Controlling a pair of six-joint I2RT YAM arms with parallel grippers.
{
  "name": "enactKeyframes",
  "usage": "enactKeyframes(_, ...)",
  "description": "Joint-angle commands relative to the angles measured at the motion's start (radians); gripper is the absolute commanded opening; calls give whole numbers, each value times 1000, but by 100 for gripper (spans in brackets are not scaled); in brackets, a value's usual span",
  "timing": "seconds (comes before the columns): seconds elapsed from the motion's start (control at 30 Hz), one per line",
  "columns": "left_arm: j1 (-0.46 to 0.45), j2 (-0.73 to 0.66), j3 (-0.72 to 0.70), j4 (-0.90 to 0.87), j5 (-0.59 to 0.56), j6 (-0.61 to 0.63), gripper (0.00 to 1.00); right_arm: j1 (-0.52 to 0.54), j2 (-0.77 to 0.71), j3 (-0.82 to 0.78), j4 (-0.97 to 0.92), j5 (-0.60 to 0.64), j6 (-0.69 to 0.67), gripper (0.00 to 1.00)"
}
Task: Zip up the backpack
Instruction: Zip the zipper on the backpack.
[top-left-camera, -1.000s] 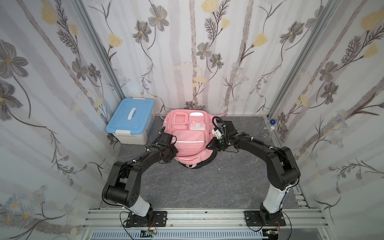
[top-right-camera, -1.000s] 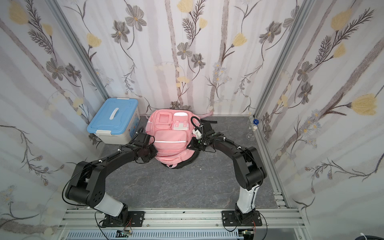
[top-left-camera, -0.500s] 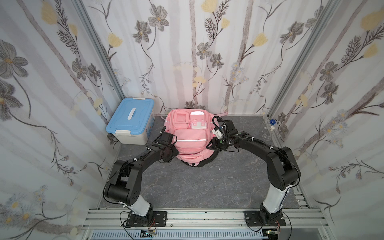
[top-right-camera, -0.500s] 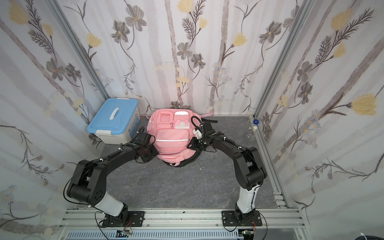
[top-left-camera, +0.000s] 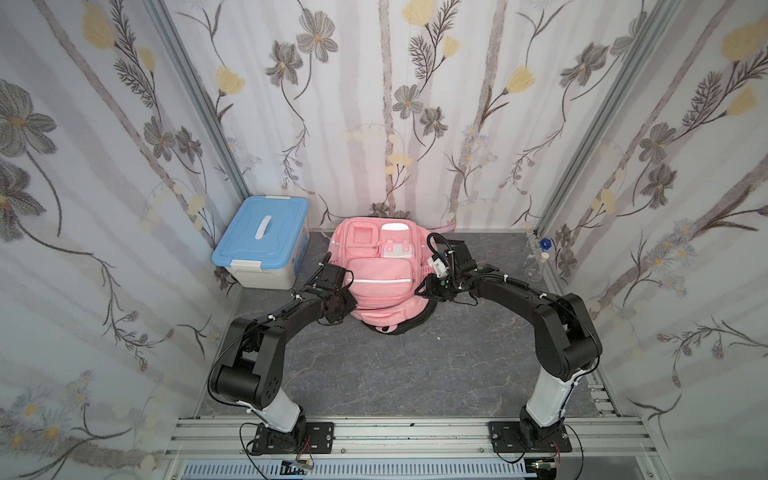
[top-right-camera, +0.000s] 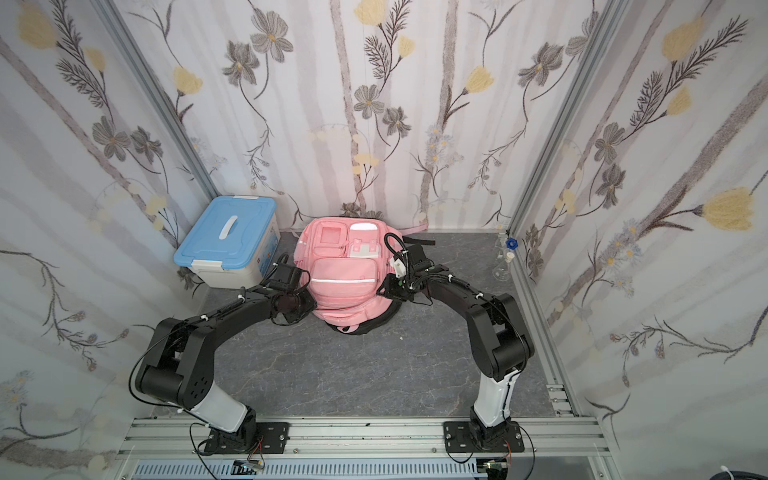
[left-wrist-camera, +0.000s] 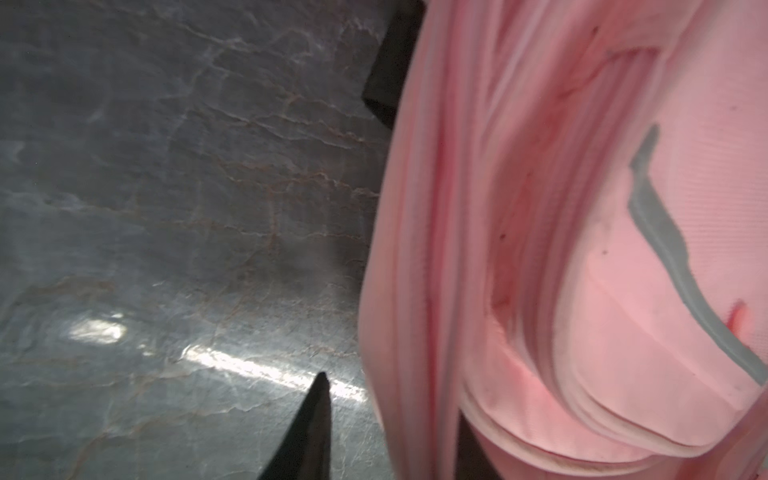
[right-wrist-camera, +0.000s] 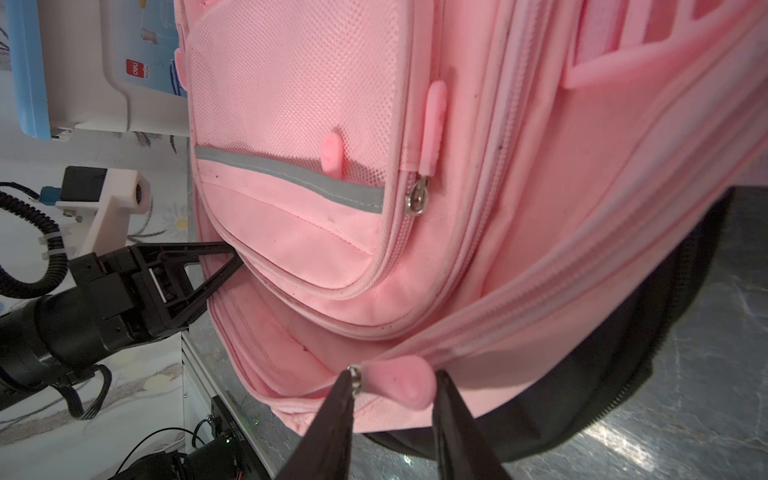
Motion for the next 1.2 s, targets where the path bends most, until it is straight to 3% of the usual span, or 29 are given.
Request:
enactKeyframes(0.0,-1,-28,-5,-13,-23,-2,83,-4,-28,-1,38,19,21,41)
enactKeyframes(0.1,4,-46,-13,-10,-33,2,96,-6,-35,7,20,22,14,41)
enactKeyframes(0.2,16,-38,-24,33,-12,-3,99,-9,-35,7,10,20,8,41)
enactKeyframes(0.6,75,-8,-211,527,220,-134,98,-37,-37,5,-17,-18,-6,41)
enactKeyframes(0.83,87,-82,-320,662,243,-152,91,-54,-38,-3,-18,-37,-3,40)
enactKeyframes(1.17,127,69,-422,1087,334,-239,96,-70,-31,-3,-5,-73,9,40)
